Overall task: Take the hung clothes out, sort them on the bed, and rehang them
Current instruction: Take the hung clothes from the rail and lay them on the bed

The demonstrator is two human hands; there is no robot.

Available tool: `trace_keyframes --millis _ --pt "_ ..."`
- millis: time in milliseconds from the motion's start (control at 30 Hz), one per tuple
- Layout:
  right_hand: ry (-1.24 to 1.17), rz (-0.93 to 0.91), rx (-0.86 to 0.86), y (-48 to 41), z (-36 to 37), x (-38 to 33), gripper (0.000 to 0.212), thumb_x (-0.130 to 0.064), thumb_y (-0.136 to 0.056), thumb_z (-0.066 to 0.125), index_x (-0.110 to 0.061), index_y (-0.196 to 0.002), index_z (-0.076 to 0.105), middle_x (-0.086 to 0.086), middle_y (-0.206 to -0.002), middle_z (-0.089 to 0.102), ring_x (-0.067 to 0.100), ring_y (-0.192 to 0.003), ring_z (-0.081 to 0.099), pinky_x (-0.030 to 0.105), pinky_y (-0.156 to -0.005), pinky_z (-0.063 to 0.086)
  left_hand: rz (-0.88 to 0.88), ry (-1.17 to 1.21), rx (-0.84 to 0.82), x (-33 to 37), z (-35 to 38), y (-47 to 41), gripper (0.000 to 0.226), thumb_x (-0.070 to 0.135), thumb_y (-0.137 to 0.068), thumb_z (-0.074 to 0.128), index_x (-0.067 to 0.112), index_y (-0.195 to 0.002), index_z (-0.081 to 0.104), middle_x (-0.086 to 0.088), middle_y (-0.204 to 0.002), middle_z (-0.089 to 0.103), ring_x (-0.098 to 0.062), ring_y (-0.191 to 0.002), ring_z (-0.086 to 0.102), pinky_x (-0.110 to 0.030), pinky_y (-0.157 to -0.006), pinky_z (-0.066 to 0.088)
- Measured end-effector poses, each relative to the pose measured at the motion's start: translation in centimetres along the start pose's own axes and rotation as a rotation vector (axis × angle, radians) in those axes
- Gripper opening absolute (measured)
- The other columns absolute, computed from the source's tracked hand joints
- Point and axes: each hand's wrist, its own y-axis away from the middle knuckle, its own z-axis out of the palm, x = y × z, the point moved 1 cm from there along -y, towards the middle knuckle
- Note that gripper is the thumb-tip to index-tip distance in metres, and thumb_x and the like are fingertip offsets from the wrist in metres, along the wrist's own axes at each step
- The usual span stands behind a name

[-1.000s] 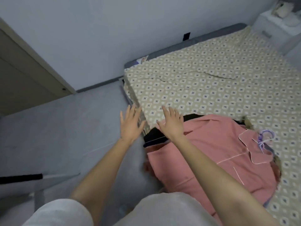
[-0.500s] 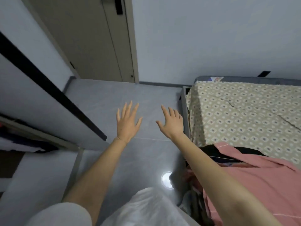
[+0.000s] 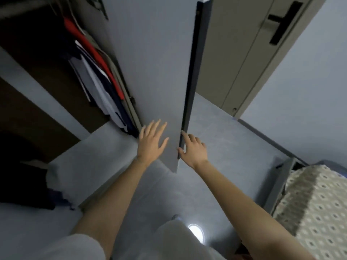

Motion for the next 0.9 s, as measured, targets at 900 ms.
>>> trace_keyframes --millis 900 --pt "0.128 -0.578 0.074 -21.7 0.0 -33.9 0.070 -0.043 -0.098 0.046 -0.024 -0.156 0.011 0.012 -0.161 0.015 0.031 -0.149 0.011 0.046 -0.120 0.015 -0.642 -0.203 0.277 -31.9 -15.2 3.2 0.065 0.055 -0.097 0.029 0.023 -0.154 0.034 -0.009 -0.159 0.031 -0.030 -0.148 0.025 -0.058 -0.119 0.012"
